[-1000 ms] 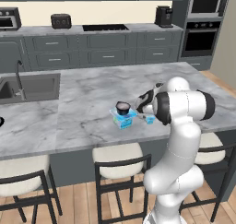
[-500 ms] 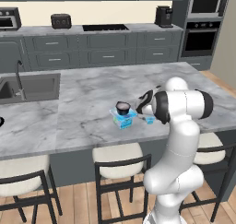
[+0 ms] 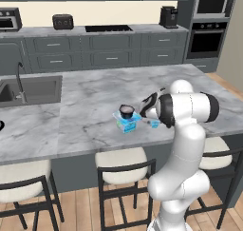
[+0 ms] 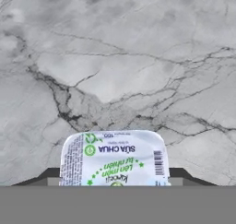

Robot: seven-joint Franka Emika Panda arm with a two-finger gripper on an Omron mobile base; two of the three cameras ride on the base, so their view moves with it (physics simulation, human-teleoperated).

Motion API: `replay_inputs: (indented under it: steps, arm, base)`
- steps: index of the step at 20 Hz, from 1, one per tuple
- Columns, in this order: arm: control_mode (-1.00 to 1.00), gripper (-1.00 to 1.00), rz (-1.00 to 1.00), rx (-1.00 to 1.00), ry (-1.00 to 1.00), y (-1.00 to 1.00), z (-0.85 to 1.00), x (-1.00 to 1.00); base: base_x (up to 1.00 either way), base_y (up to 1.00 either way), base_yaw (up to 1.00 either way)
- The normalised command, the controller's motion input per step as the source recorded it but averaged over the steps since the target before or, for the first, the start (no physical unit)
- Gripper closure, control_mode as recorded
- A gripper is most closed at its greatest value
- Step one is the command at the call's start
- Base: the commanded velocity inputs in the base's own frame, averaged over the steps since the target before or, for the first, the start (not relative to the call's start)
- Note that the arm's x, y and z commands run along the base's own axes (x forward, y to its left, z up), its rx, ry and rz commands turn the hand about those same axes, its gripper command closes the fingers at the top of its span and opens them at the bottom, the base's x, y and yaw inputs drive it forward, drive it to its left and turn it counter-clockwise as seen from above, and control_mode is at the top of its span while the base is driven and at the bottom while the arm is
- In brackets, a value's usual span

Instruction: Stack the yogurt containers by placing the smaller containers on top of the larger containers.

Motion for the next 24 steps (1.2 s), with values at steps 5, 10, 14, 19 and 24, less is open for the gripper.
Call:
replay_inputs:
  steps: [5, 10, 14, 19, 24]
  arm:
    - [-1.00, 1.00, 0.00, 0.00, -0.01, 0.00, 0.59, 0.00]
    - [-1.00, 1.00, 0.00, 0.00, 0.00, 0.00, 0.85, 0.00]
    - [-1.00, 1.00, 0.00, 0.00, 0.01, 0.06, 0.81, 0.00]
    - [-1.00, 1.00, 0.00, 0.00, 0.02, 0.25, 0.56, 0.00]
    - [-1.00, 1.00, 0.00, 0.00, 0.00, 0.38, 0.53, -0.03]
  base:
    - [0.00, 0.00, 0.00]
    - [0.00, 0.00, 0.00]
    - [0.00, 0.00, 0.00]
    - [0.00, 0.00, 0.00]
    - [0.00, 0.00, 0.00]
